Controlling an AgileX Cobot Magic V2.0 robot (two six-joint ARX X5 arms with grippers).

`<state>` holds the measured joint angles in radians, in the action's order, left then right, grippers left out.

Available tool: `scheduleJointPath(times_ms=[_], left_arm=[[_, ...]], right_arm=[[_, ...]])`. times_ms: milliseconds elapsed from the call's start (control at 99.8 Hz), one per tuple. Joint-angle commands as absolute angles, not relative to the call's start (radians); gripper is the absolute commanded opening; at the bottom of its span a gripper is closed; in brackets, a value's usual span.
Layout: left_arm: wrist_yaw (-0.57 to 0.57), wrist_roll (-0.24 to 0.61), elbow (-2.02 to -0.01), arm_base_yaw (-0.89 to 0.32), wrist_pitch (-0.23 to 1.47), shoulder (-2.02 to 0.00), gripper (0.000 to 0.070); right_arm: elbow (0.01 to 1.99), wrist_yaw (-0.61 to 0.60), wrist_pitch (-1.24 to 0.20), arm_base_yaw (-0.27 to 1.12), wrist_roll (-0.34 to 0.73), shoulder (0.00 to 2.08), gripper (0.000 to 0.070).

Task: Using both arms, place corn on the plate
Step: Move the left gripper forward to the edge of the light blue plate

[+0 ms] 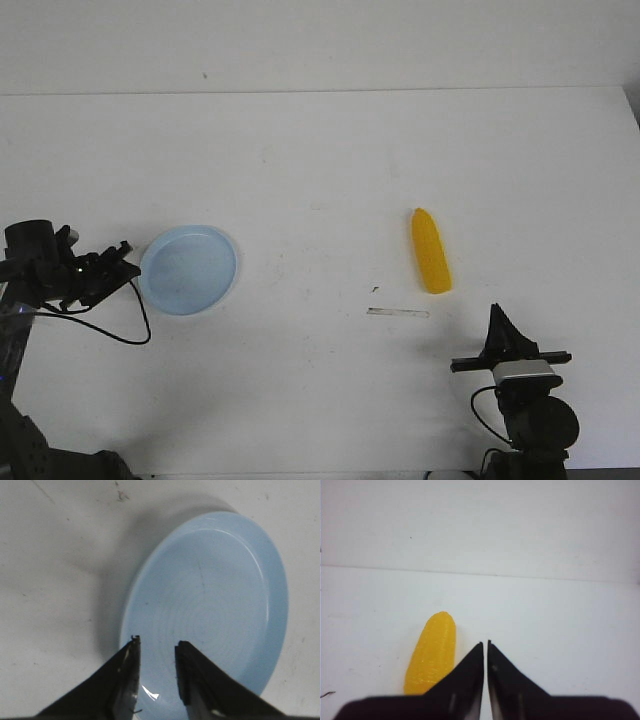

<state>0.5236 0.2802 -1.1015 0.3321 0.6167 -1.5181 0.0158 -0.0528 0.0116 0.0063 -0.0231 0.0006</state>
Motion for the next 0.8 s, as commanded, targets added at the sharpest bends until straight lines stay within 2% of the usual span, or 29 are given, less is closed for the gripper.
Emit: scheduleJointPath(times_ms=[0, 70, 160, 210, 791], left_arm=[[0.530, 0.276, -1.122, 0.339, 0.614, -1.554, 0.0215], [0.530, 0.278, -1.122, 0.340, 0.612, -1.576, 0.0229], [0.530, 0.278, -1.121, 0.340, 0.611, -1.602, 0.0374], [0.530, 0.276, -1.121, 0.340, 0.611, -1.610, 0.0414], [0.522, 0.273, -1.120, 0.268, 0.544, -1.680, 0.0400]], right_arm=[[0.013, -0.053, 0.023, 0.008, -0.024, 0.001, 0.0015], [0.013, -0.053, 0.023, 0.008, -0.024, 0.001, 0.0015], [0.013, -0.052, 0.023, 0.008, -0.024, 0.001, 0.0015], [0.013, -0.053, 0.023, 0.008, -0.024, 0.001, 0.0015], [0.013, -0.052, 0.023, 0.008, -0.024, 0.001, 0.0015]])
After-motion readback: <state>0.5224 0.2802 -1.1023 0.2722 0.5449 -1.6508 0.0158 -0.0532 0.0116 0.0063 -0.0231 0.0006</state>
